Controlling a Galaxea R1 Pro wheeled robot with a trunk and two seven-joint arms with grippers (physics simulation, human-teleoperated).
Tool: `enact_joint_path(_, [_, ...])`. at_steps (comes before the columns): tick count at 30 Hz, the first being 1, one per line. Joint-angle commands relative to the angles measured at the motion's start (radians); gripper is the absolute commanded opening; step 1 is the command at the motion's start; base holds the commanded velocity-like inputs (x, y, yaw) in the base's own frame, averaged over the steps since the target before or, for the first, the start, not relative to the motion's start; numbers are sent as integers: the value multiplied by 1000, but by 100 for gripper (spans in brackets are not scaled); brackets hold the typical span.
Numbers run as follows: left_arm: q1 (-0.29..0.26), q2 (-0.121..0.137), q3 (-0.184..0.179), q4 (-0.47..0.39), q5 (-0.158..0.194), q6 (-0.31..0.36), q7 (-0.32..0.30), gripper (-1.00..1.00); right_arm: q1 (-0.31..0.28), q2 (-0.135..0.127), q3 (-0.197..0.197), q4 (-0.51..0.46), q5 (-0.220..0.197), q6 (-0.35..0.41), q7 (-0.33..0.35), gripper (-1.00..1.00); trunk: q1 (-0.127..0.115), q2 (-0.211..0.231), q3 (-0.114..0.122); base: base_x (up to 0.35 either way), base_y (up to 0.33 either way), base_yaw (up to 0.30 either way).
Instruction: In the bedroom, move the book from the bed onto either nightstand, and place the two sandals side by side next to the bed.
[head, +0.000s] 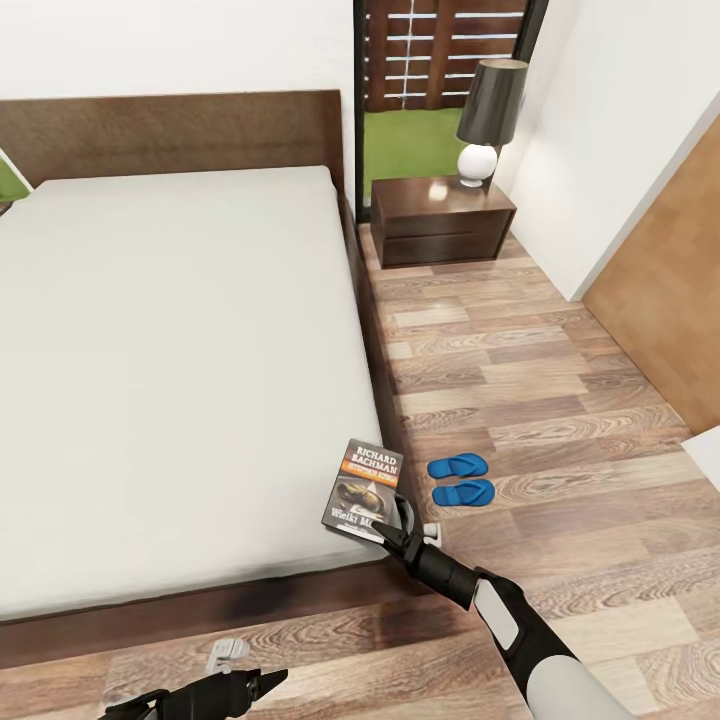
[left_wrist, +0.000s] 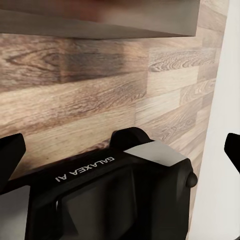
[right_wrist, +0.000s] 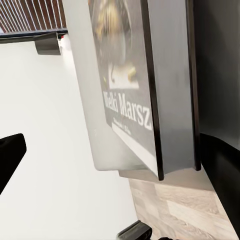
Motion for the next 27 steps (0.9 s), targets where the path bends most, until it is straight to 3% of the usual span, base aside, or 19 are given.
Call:
enact_joint_path(1, [0, 1, -8, 0, 10, 3, -2, 100, -1, 1, -8, 0, -2, -1, 0, 100, 0, 0, 0, 0, 0, 0])
enact_joint_path(27, [0, 1, -8, 0, 8, 3, -2, 100, -1, 1, -8, 0, -3, 0, 0, 100, 0, 0, 0, 0, 0, 0])
